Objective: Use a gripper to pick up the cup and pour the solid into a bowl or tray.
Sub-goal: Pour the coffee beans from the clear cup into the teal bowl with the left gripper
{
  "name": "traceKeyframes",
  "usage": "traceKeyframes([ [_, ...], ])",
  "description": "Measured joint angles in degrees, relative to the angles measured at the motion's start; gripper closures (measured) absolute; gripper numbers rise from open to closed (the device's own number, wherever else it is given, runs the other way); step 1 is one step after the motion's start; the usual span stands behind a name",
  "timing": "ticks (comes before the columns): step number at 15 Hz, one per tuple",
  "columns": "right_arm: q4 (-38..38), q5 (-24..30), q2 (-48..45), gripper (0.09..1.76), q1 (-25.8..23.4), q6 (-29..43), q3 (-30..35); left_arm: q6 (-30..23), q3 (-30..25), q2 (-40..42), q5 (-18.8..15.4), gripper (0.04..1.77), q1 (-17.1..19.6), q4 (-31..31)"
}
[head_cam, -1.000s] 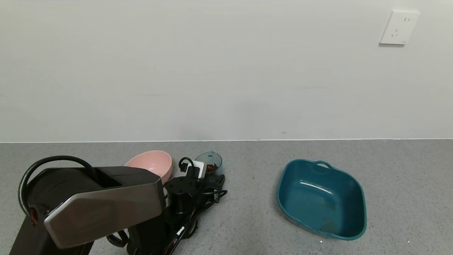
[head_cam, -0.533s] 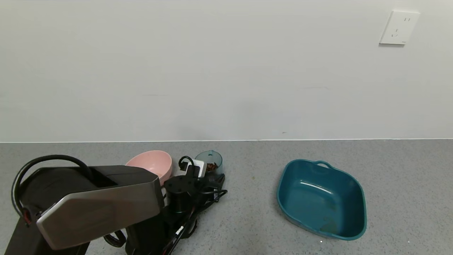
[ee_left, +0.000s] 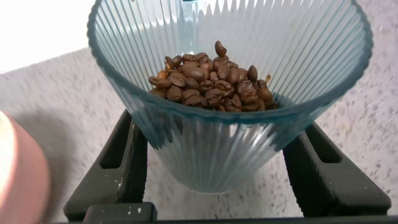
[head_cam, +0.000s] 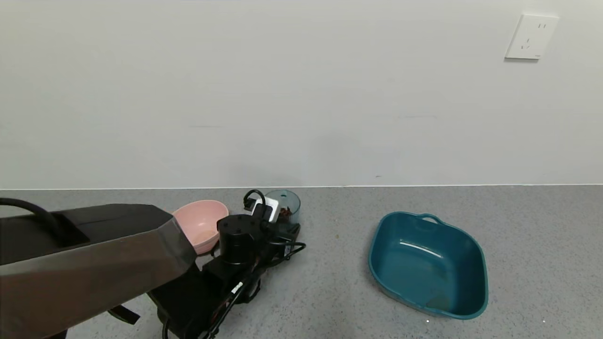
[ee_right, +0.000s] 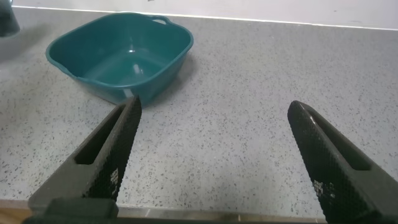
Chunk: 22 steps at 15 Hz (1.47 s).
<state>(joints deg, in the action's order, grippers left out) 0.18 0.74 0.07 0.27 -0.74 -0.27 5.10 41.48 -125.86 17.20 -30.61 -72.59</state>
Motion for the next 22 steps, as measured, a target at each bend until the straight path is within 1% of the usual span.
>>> traceKeyframes([
  [2,-0.02,0.02,0.0,0.14,-0.02,-0.05,0.0,1.02,3.91,3.0,0.6,0.53,-0.65,7.85],
  [4,0.0,0.02,0.0,0.14,-0.02,-0.02,0.0,1.95,8.57,5.4,2.11,0.53,-2.07,14.85],
  [7,0.0,0.0,0.0,0.14,0.02,-0.02,0.0,6.86,15.76,7.53,3.96,0.53,-4.53,24.04],
  [9,-0.02,0.0,0.0,0.14,0.04,0.0,0.0,9.16,20.09,8.28,4.43,0.53,-6.24,30.32],
  [11,0.0,0.02,0.0,0.14,0.04,0.01,0.0,12.51,24.06,8.5,5.23,0.53,-7.84,34.17],
  [14,-0.02,0.0,0.0,0.14,0.06,0.12,0.0,19.87,29.38,8.0,6.08,0.53,-9.52,39.58],
  [17,-0.02,0.0,0.0,0.14,0.06,0.17,0.0,26.38,32.13,7.19,6.61,0.53,-10.31,41.89],
  [19,-0.02,0.02,0.0,0.14,0.02,0.22,0.0,28.96,34.12,6.49,6.74,0.53,-10.98,44.43],
  [22,0.0,-0.06,0.02,0.14,0.04,0.23,0.0,31.42,37.9,5.62,6.61,0.53,-12.61,51.08],
])
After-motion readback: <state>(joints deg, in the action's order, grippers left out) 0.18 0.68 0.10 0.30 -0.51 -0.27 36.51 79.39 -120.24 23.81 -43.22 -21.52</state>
